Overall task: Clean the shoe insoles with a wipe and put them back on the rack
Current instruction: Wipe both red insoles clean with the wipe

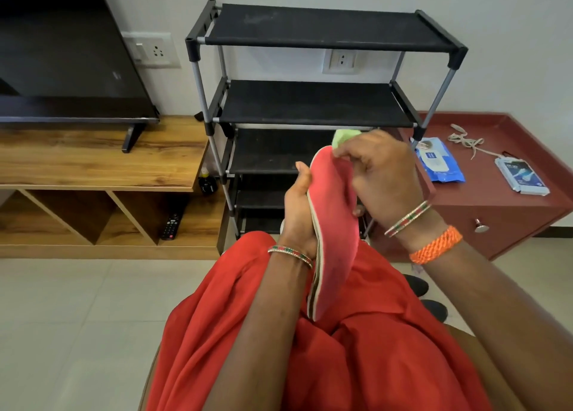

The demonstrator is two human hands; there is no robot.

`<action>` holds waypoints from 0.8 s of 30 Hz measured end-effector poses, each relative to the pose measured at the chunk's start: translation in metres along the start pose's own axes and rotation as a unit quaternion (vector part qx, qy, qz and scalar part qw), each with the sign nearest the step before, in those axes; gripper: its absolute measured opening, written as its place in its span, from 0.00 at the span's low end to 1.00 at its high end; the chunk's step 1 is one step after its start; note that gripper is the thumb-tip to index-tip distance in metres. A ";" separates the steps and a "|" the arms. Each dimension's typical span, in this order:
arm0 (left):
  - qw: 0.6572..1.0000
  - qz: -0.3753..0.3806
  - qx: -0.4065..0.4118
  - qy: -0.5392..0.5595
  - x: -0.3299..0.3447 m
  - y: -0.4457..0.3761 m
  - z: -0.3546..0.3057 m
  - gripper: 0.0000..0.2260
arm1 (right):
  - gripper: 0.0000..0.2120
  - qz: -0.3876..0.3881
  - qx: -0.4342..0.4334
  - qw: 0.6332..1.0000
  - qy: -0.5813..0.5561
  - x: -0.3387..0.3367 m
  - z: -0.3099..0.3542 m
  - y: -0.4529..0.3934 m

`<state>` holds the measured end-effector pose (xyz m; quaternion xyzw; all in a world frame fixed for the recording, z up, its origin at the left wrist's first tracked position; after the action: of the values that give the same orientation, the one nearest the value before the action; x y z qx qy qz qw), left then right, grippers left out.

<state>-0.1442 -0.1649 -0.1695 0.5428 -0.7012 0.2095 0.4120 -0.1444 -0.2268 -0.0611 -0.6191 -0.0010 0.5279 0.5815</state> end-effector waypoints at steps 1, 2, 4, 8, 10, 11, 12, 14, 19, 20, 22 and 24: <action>1.000 -0.003 0.005 0.015 0.000 0.001 -0.002 0.31 | 0.15 0.011 -0.026 0.999 -0.017 0.003 0.010 0.004; 1.000 -0.009 0.012 0.026 0.000 0.002 -0.005 0.31 | 0.14 0.033 -0.054 0.997 -0.044 0.008 0.022 0.011; 0.999 0.004 0.028 0.020 0.005 0.002 -0.008 0.31 | 0.13 0.050 -0.068 0.992 -0.094 0.011 0.031 0.019; 1.000 0.022 -0.008 -0.007 0.009 0.004 0.002 0.21 | 0.15 0.010 0.006 0.999 -0.031 0.005 0.001 0.009; 0.999 0.015 -0.031 -0.015 0.005 0.006 0.003 0.21 | 0.12 0.021 0.044 0.999 0.003 0.006 -0.012 0.007; 0.999 0.015 -0.036 -0.002 0.004 0.007 0.003 0.22 | 0.12 0.017 0.076 0.997 -0.015 0.004 -0.016 0.005; 0.999 0.022 -0.034 0.016 0.004 0.007 0.002 0.23 | 0.12 0.003 0.109 0.993 -0.049 0.000 -0.021 0.003; 0.998 0.051 -0.014 0.045 0.003 0.005 -0.001 0.25 | 0.10 -0.050 0.147 0.983 -0.098 -0.013 -0.026 -0.002; 0.996 0.059 -0.037 0.056 -0.003 0.006 0.004 0.27 | 0.06 -0.054 0.099 0.991 -0.075 -0.021 -0.009 -0.005; 0.995 0.061 -0.044 0.065 -0.006 0.005 0.005 0.27 | 0.08 -0.003 0.077 0.995 -0.060 -0.012 -0.001 -0.001; 0.995 0.070 -0.041 0.057 -0.006 0.006 0.003 0.27 | 0.07 0.094 0.041 0.994 -0.041 0.006 0.010 0.011; 0.996 0.061 -0.033 0.048 -0.007 0.007 -0.001 0.27 | 0.07 0.149 0.029 0.988 -0.036 0.015 0.011 0.024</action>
<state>-0.1500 -0.1578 -0.1735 0.4746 -0.7187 0.2365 0.4499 -0.1597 -0.2168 -0.0857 -0.5753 0.0855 0.6305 0.5140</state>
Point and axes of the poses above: each hand's wrist, its own y-axis away from the middle knuckle, its own x-axis out of the palm, z = x × y, the point moved 7 cm from there along -y, towards the middle knuckle, and after that the axes turned 3 degrees about -x, right-handed, at the moved point
